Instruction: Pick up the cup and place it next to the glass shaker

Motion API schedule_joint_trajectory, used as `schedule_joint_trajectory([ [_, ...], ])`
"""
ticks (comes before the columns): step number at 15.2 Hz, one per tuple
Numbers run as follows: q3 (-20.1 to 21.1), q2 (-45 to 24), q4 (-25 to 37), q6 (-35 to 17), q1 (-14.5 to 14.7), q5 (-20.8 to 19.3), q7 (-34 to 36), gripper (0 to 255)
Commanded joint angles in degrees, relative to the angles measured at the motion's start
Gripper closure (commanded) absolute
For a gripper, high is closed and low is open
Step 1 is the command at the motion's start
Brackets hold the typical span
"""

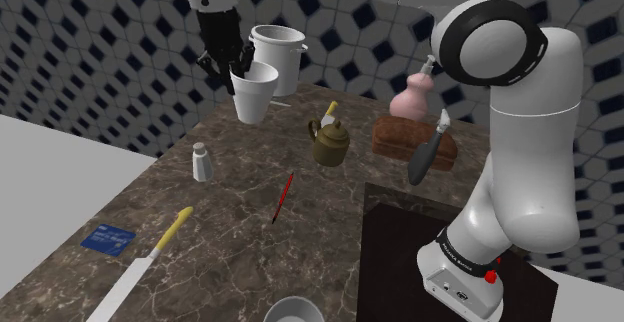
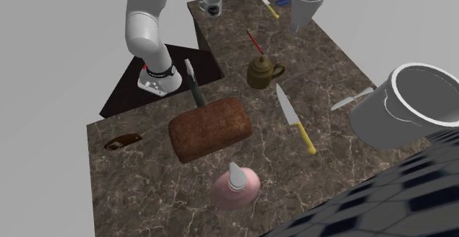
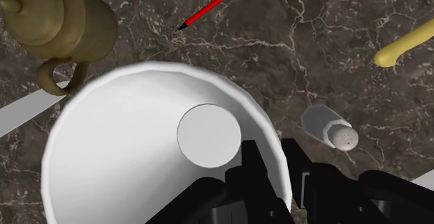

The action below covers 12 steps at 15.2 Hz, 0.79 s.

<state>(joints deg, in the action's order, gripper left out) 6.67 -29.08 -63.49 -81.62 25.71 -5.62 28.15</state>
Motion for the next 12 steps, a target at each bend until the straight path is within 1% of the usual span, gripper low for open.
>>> schedule_joint_trajectory([
  [1, 0.01, 0.51, -2.29, -1.82, -0.12, 0.05, 0.08, 255],
  [12, -0.01, 1.37, -12.14, -10.79, -0.56, 0.10, 0.54, 255],
])
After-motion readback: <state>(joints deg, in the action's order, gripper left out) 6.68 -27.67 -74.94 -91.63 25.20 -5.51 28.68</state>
